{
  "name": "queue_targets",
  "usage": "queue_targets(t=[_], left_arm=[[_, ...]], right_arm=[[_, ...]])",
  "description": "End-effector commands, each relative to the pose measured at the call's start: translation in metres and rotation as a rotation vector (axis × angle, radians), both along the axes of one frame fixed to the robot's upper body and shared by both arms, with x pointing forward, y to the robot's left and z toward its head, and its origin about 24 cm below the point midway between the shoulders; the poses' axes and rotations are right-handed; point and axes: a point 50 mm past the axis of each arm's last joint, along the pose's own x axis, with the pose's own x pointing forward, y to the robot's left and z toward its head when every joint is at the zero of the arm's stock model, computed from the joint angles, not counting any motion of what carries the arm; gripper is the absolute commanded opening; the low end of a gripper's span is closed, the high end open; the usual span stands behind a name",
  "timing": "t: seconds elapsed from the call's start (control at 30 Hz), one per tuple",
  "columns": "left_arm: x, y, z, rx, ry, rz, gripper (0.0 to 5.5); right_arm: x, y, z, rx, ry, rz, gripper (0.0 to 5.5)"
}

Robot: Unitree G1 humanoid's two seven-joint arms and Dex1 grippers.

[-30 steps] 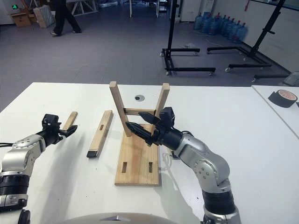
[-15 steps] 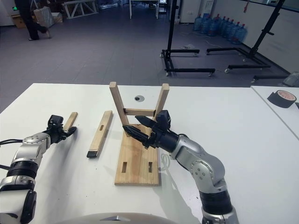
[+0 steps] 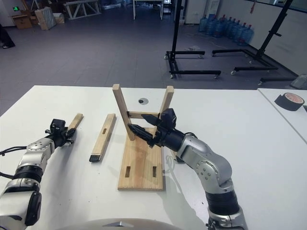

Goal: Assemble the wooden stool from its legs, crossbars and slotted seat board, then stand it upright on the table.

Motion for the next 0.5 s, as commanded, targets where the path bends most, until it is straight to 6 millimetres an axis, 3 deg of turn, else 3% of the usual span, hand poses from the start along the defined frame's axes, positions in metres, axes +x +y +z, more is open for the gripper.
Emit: queue_targets(t=[0.03,0.13,0.23,0.3,0.37,0.5], left_arm=[[0.003,-0.028,0.075,-0.131,-0.526,-0.049,1.27],[-0.013,-0.072,0.139,-0.206,-0.781,-0.296,1.27],[-0.026,-0.104,0.169,-0.213,-0.865,-0.479,1.27],[-0.035,-0.130,0.166,-0.117,-0.837,-0.643,1.27],[-0.045,-0.153,0.149,-0.036,-0.760,-0.812,1.27],[-0.051,-0.163,0.126,-0.009,-0.643,-0.918,1.27]], right_arm=[[0.012,-0.009,0.008,0.050,-0.007,-0.087,4.20],[0.013,-0.012,0.017,0.112,-0.009,-0.107,4.20],[0.013,-0.010,0.027,0.231,0.004,-0.095,4.20],[0.011,-0.005,0.033,0.304,0.023,-0.069,4.20],[0.009,0.002,0.039,0.391,0.052,-0.033,4.20],[0.005,0.012,0.051,0.470,0.072,0.008,4.20]])
